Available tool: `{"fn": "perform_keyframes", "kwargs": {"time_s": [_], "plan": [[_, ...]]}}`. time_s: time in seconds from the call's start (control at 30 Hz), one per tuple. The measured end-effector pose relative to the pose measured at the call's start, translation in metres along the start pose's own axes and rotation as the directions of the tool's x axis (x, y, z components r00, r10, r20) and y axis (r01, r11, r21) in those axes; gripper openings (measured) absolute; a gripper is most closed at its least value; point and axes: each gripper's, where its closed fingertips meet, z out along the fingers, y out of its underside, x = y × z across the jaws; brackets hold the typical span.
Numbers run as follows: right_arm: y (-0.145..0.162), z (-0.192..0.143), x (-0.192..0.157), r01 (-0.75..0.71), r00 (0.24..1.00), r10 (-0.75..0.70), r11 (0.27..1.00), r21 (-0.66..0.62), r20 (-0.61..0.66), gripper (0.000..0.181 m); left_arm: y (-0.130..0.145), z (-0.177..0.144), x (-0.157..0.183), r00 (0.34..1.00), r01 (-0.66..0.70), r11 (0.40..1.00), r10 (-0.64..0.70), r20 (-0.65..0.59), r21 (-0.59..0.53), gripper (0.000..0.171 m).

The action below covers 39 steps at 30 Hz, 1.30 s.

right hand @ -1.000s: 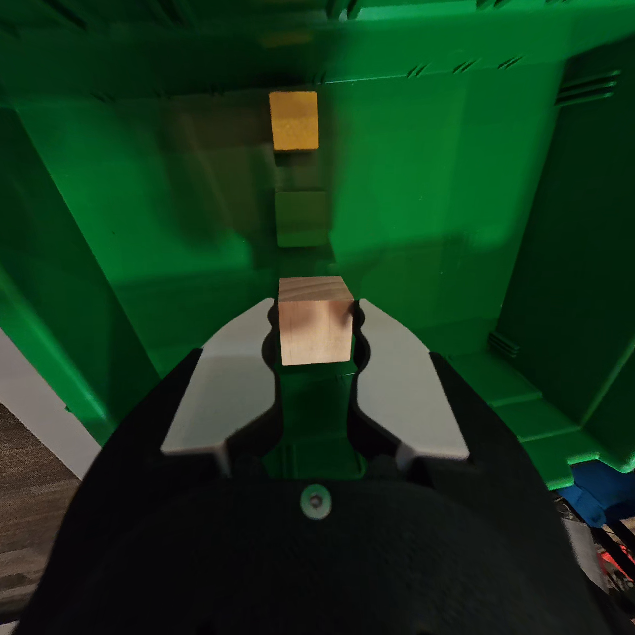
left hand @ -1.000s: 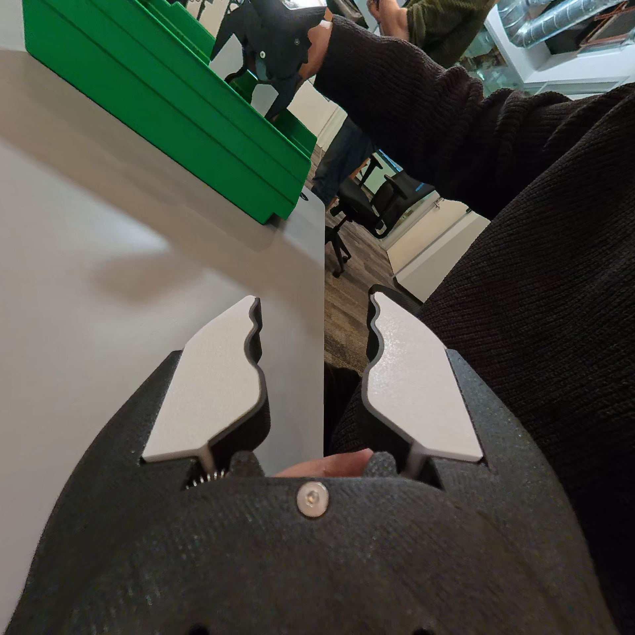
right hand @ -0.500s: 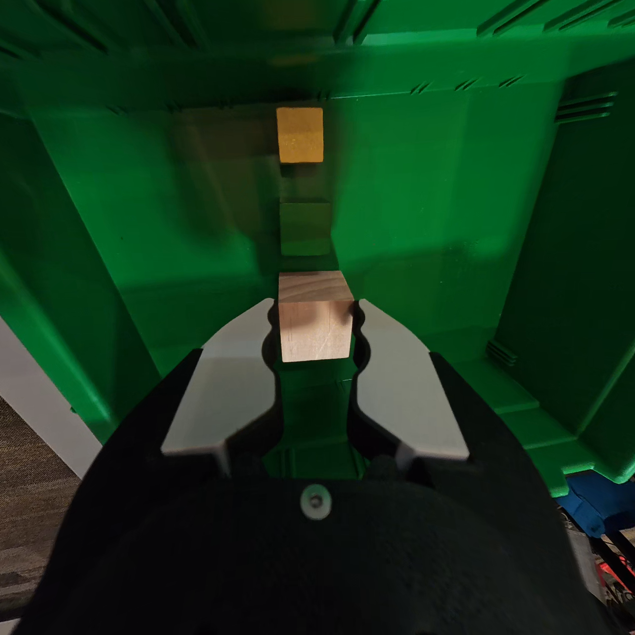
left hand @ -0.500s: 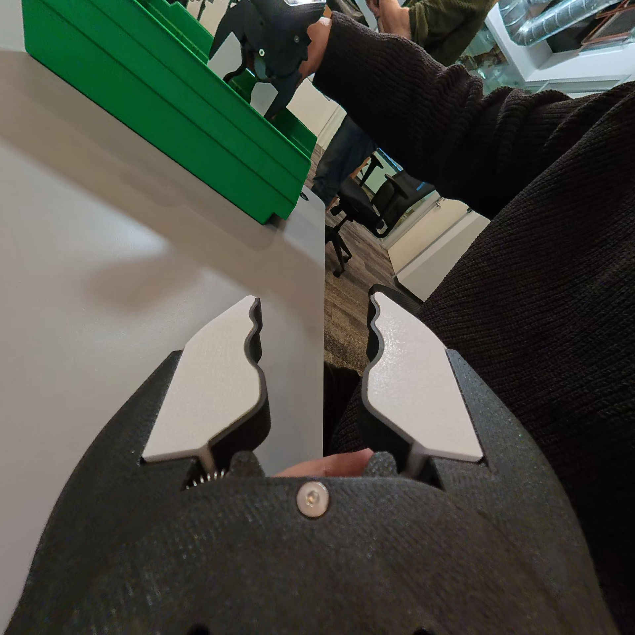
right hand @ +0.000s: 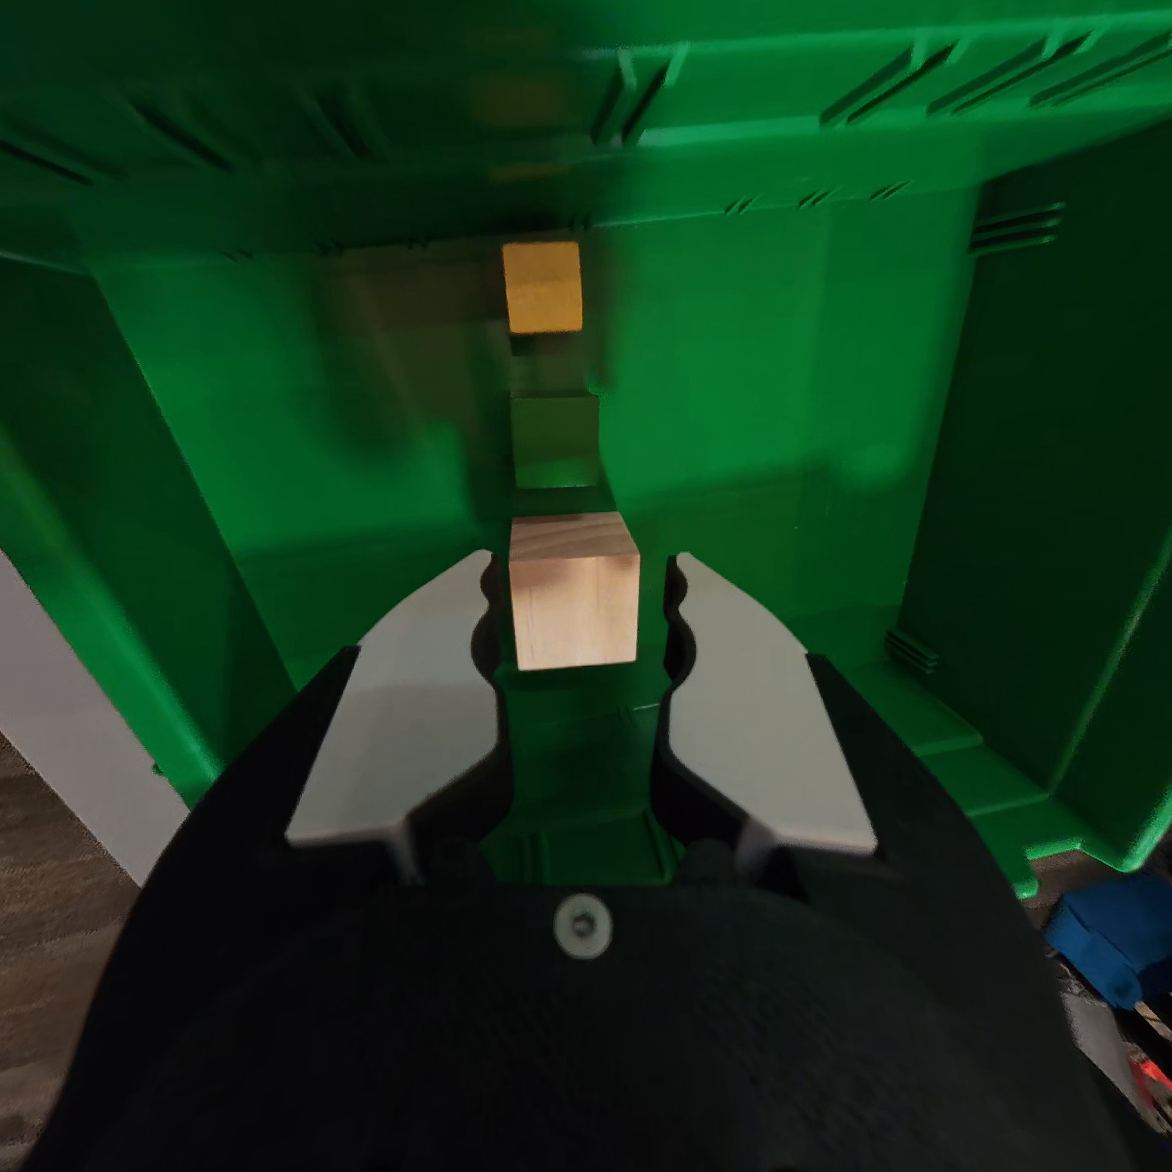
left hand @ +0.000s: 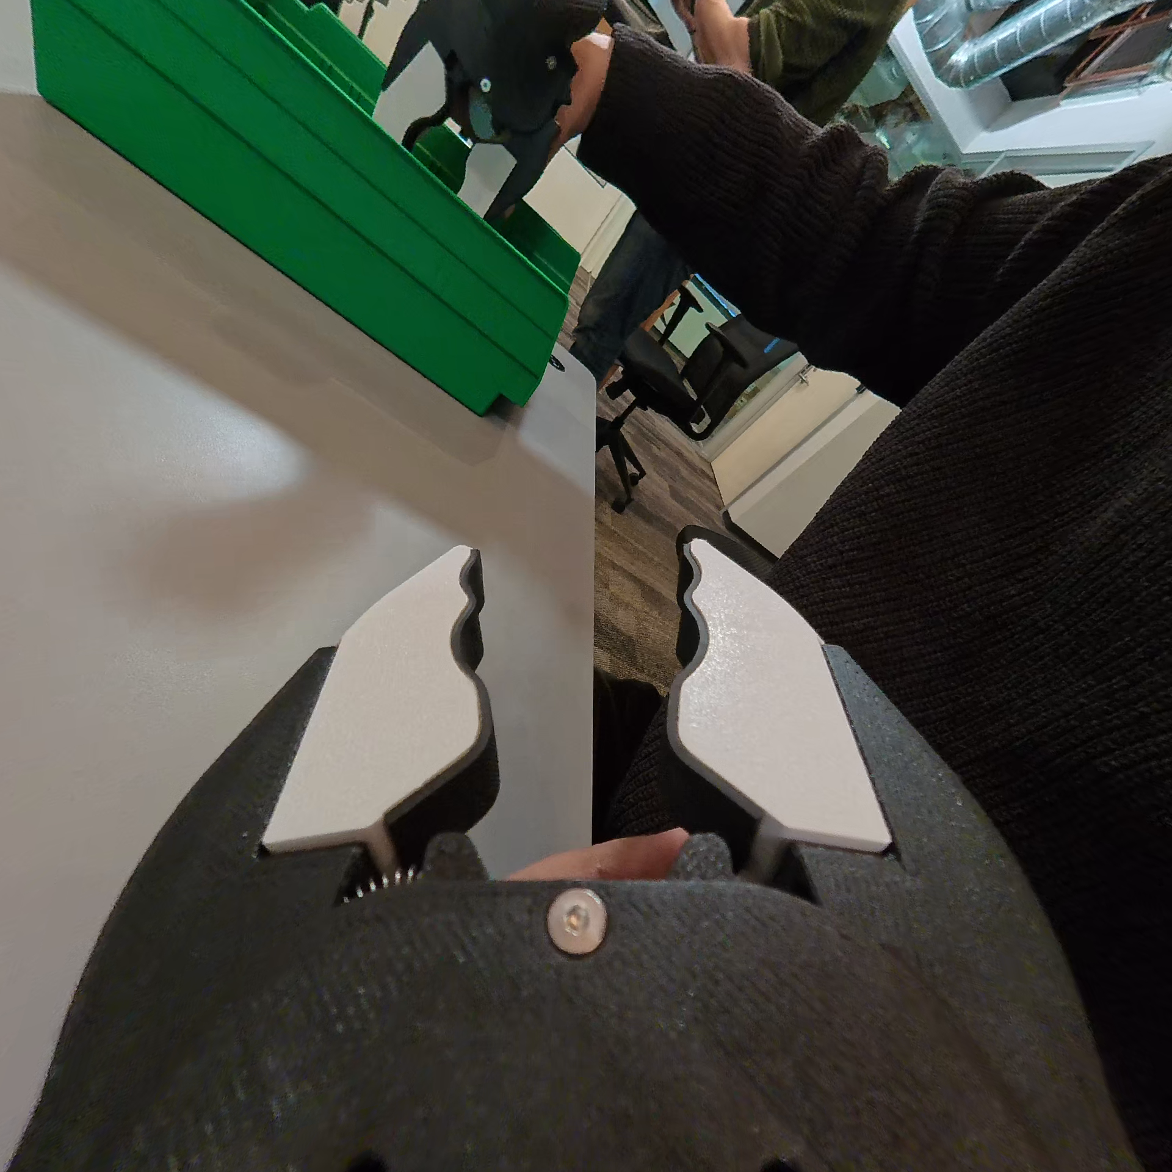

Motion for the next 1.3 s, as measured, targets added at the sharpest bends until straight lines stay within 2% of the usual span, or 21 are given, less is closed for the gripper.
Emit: {"fn": "perform_keyframes", "kwargs": {"time_s": [0.2, 0.27, 0.37, 0.43, 0.5, 0.53, 0.57, 0.63, 0.67, 0.73, 0.77, 0.83, 0.93, 1.0, 1.07, 1.13, 1.17, 1.23, 1.3], "plan": [[-0.018, -0.005, -0.004, 0.008, 1.000, -0.007, 0.999, 0.054, -0.008, 0.050, 0.000, 0.001, 0.001, 1.000, -0.003, 1.000, 0.003, -0.001, -0.001, 0.060], [-0.026, -0.013, 0.000, -0.025, 0.999, 0.028, 0.994, 0.111, -0.028, 0.048, -0.001, 0.001, 0.002, 1.000, -0.007, 1.000, 0.007, -0.002, -0.001, 0.060], [-0.041, -0.037, 0.017, -0.153, 0.977, 0.187, 0.948, 0.280, -0.102, 0.036, -0.002, 0.000, 0.004, 1.000, -0.019, 1.000, 0.019, -0.001, 0.000, 0.060], [-0.045, -0.058, 0.031, -0.262, 0.926, 0.346, 0.877, 0.403, -0.153, 0.035, -0.004, -0.001, 0.007, 1.000, -0.028, 1.000, 0.028, -0.003, 0.005, 0.061], [-0.056, -0.086, 0.040, -0.343, 0.841, 0.512, 0.756, 0.558, -0.177, 0.036, -0.005, -0.002, 0.009, 0.999, -0.047, 0.999, 0.047, 0.000, 0.007, 0.065], [-0.063, -0.104, 0.043, -0.372, 0.777, 0.604, 0.668, 0.644, -0.177, 0.043, -0.007, -0.003, 0.010, 0.999, -0.050, 0.999, 0.050, 0.001, 0.015, 0.066], [-0.076, -0.123, 0.040, -0.382, 0.727, 0.674, 0.558, 0.737, -0.133, 0.051, -0.009, -0.003, 0.010, 0.999, -0.046, 0.999, 0.046, 0.007, 0.027, 0.066], [-0.105, -0.161, 0.025, -0.362, 0.630, 0.777, 0.302, 0.882, -0.008, 0.049, -0.014, -0.005, 0.006, 0.998, -0.038, 0.998, 0.036, 0.041, 0.053, 0.067], [-0.123, -0.176, 0.011, -0.339, 0.614, 0.787, 0.188, 0.922, 0.065, 0.052, -0.016, -0.006, 0.002, 0.997, -0.032, 0.997, 0.028, 0.066, 0.065, 0.067], [-0.162, -0.190, -0.020, -0.315, 0.609, 0.769, 0.013, 0.949, 0.192, 0.061, -0.022, -0.011, -0.001, 0.996, -0.019, 0.995, 0.010, 0.093, 0.096, 0.070], [-0.182, -0.188, -0.033, -0.319, 0.608, 0.756, -0.049, 0.947, 0.244, 0.067, -0.027, -0.015, -0.003, 0.992, -0.015, 0.992, 0.000, 0.124, 0.126, 0.076], [-0.223, -0.169, -0.056, -0.361, 0.603, 0.724, -0.126, 0.924, 0.335, 0.072, -0.040, -0.027, -0.009, 0.981, -0.024, 0.978, -0.017, 0.193, 0.208, 0.077], [-0.266, -0.110, -0.074, -0.405, 0.546, 0.770, -0.101, 0.908, 0.330, 0.069, -0.057, -0.046, -0.021, 0.962, 0.015, 0.939, -0.107, 0.250, 0.344, 0.066], [-0.293, -0.081, -0.086, -0.442, 0.545, 0.752, -0.117, 0.889, 0.370, 0.065, -0.059, -0.051, -0.027, 0.959, 0.100, 0.905, -0.199, 0.204, 0.413, 0.060], [-0.315, -0.065, -0.092, -0.481, 0.573, 0.713, -0.107, 0.870, 0.405, 0.067, -0.050, -0.049, -0.028, 0.960, 0.160, 0.908, -0.234, 0.152, 0.388, 0.058], [-0.320, -0.065, -0.090, -0.470, 0.593, 0.705, -0.091, 0.878, 0.390, 0.066, -0.036, -0.048, -0.026, 0.972, 0.139, 0.948, -0.186, 0.144, 0.286, 0.056], [-0.317, -0.065, -0.085, -0.454, 0.579, 0.724, -0.094, 0.886, 0.374, 0.066, -0.032, -0.051, -0.027, 0.977, 0.105, 0.967, -0.144, 0.157, 0.234, 0.057], [-0.305, -0.059, -0.072, -0.443, 0.506, 0.777, -0.139, 0.886, 0.375, 0.064, -0.034, -0.065, -0.036, 0.971, 0.014, 0.983, -0.058, 0.232, 0.185, 0.057], [-0.300, -0.048, -0.064, -0.501, 0.421, 0.778, -0.230, 0.834, 0.467, 0.068, -0.044, -0.082, -0.050, 0.946, -0.046, 0.977, -0.025, 0.324, 0.208, 0.058]]}}
